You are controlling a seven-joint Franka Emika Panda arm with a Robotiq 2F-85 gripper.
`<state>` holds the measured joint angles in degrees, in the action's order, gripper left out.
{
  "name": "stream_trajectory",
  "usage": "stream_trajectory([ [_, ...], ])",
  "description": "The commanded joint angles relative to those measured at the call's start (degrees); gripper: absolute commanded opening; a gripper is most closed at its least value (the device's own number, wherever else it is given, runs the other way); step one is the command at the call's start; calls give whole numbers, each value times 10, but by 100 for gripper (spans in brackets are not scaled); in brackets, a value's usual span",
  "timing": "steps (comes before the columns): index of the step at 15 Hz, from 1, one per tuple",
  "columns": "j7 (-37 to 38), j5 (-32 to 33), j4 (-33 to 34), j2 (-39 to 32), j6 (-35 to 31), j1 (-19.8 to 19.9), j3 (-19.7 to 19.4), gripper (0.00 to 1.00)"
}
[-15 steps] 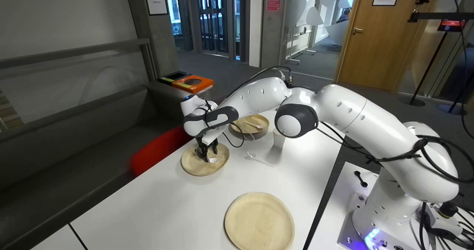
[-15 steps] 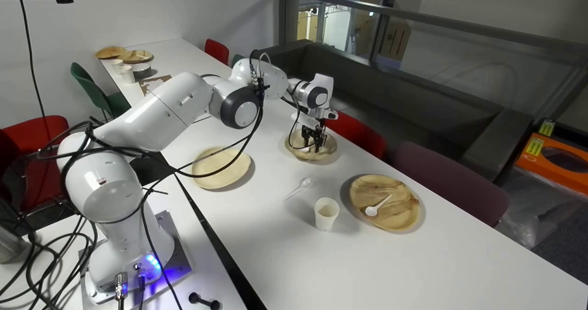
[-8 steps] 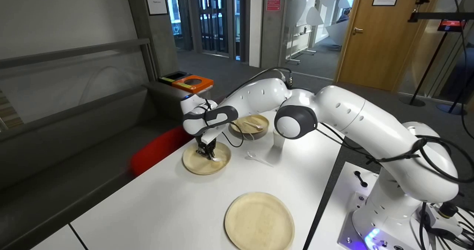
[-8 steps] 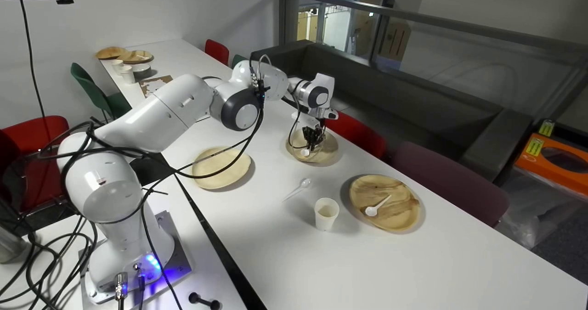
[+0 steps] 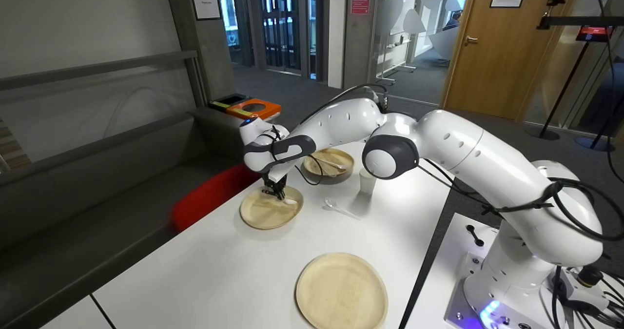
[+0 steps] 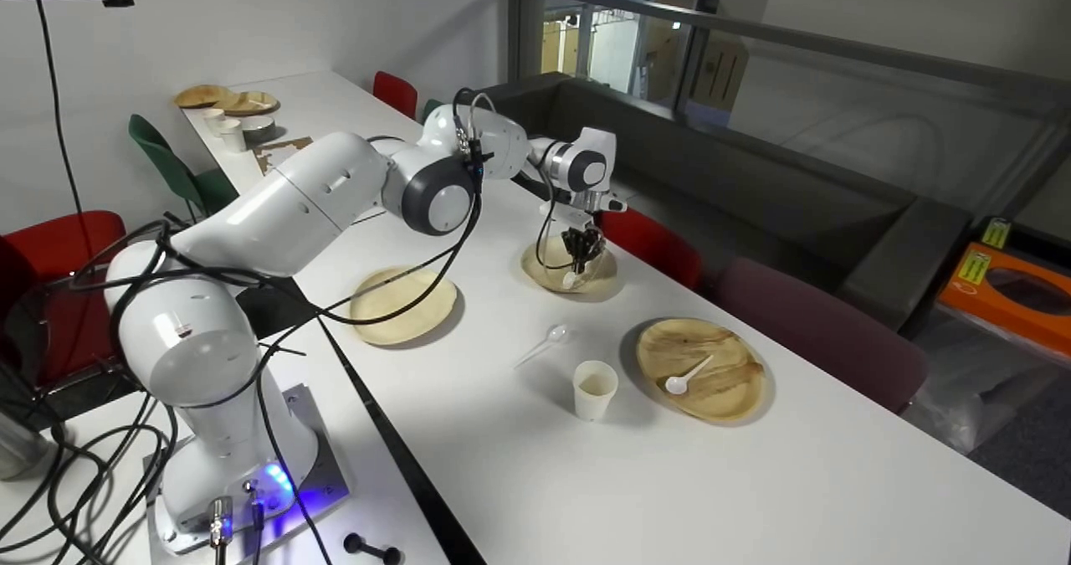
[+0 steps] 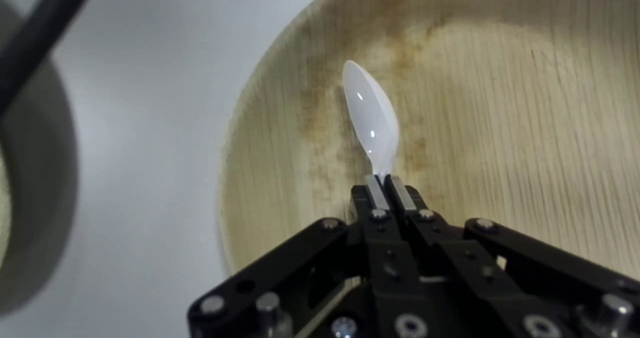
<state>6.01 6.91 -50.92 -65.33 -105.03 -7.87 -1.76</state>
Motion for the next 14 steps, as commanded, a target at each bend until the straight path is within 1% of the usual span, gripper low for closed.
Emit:
stream_trajectory([
  [1, -13, 44, -89, 75, -19, -14, -23, 1],
  [6, -16, 107, -195, 155, -53, -27, -33, 1],
  [8, -36, 154, -234, 180, -60, -40, -41, 1],
  [11, -75, 212, -298, 218, -75, -46, -36, 1],
  [14, -115, 265, -365, 260, -111, -49, -29, 1],
])
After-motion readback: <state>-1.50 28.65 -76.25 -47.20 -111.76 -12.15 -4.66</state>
